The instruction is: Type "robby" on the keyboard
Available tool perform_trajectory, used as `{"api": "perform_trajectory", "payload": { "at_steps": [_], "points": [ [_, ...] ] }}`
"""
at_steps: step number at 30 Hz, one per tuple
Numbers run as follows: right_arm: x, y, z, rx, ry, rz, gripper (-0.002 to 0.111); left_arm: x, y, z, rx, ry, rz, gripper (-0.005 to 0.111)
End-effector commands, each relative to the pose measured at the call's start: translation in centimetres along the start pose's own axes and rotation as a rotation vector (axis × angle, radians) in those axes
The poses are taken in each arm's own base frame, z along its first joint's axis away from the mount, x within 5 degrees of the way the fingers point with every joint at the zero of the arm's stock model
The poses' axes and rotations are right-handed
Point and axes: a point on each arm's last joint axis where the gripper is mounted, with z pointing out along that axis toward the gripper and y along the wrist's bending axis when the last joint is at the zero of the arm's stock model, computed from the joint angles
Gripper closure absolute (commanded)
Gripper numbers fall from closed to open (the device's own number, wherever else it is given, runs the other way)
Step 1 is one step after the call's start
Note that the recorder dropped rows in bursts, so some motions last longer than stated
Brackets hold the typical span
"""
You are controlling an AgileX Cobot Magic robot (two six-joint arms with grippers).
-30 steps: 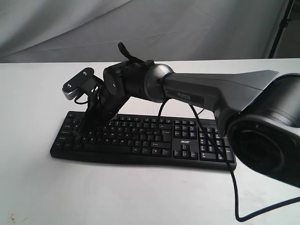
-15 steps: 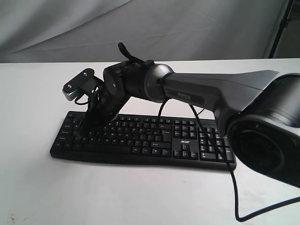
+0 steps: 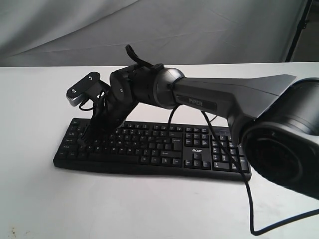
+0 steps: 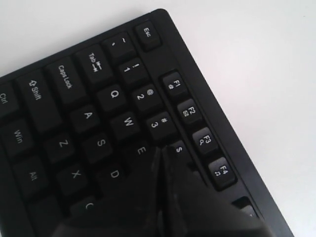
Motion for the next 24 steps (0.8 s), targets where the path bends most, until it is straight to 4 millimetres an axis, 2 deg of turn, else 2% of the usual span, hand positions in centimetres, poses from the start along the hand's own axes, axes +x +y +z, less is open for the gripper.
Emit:
{"api": "perform_trajectory", "payload": {
  "at_steps": [1, 6, 10, 13, 20, 24],
  "points": [
    [-0.3, -0.1, -0.2, 0.009, -0.015, -0.008, 0.108, 0.1, 0.0, 0.0, 0.005, -0.005, 0.003, 0.107],
    [0.6, 0.0, 1.2, 0.003, 0.018, -0.007, 0.108, 0.1, 0.0, 0.0, 0.005, -0.005, 0.003, 0.107],
    [0.7, 0.0, 1.2, 0.001, 0.026, -0.008, 0.108, 0.1, 0.0, 0.0, 0.005, -0.005, 0.003, 0.107],
    [0.2, -0.1, 0.4, 0.007, 0.020, -0.017, 0.108, 0.1, 0.0, 0.0, 0.005, -0.005, 0.003, 0.107],
    [-1.7, -0.2, -3.2, 0.023, -0.047, -0.026, 0.108, 0.1, 0.0, 0.0, 0.005, -0.005, 0.003, 0.107],
    [-2.1, -0.2, -4.0, 0.026, -0.058, -0.029, 0.108, 0.1, 0.0, 0.0, 0.005, -0.005, 0.003, 0.107]
  ]
}}
